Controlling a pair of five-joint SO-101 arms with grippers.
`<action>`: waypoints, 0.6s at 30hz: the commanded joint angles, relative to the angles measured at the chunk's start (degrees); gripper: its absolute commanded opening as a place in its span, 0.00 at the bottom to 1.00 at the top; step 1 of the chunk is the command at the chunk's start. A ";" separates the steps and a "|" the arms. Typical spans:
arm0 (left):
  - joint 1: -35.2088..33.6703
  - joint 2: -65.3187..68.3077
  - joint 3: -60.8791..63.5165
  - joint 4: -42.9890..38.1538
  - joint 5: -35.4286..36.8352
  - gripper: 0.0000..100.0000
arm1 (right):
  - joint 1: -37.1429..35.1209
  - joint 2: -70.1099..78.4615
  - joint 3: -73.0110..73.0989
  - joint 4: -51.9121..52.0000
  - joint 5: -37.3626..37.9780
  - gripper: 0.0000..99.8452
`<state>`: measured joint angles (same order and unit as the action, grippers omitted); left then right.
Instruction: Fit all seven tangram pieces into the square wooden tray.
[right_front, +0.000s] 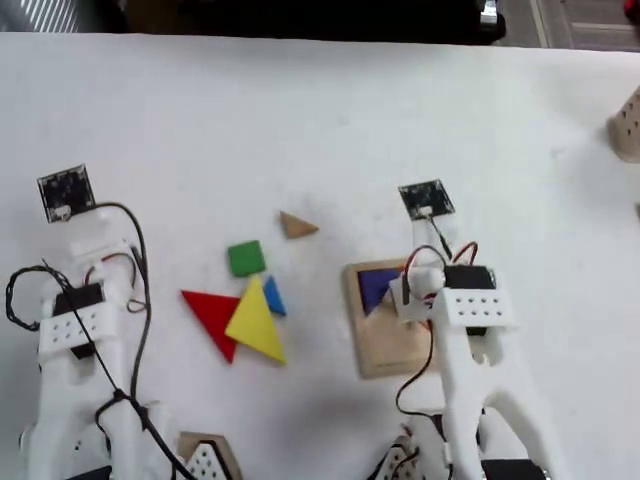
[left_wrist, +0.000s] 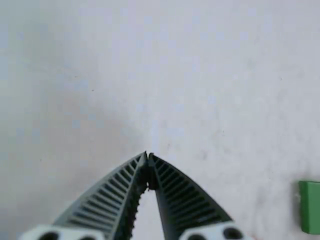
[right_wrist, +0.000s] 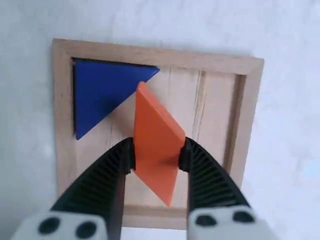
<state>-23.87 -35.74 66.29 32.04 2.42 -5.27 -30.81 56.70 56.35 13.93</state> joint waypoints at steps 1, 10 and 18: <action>0.40 -1.89 -0.44 -1.32 0.18 0.03 | -0.13 -1.80 -0.26 1.54 3.69 0.03; 0.48 -1.89 -0.44 -1.32 0.18 0.03 | -2.15 -2.15 -0.53 6.90 29.36 0.24; 0.57 -1.89 -0.44 -1.32 0.18 0.03 | -1.01 -2.33 -8.62 13.23 28.66 0.24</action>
<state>-23.87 -35.74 66.29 32.04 2.42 -7.30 -30.90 54.15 64.79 43.56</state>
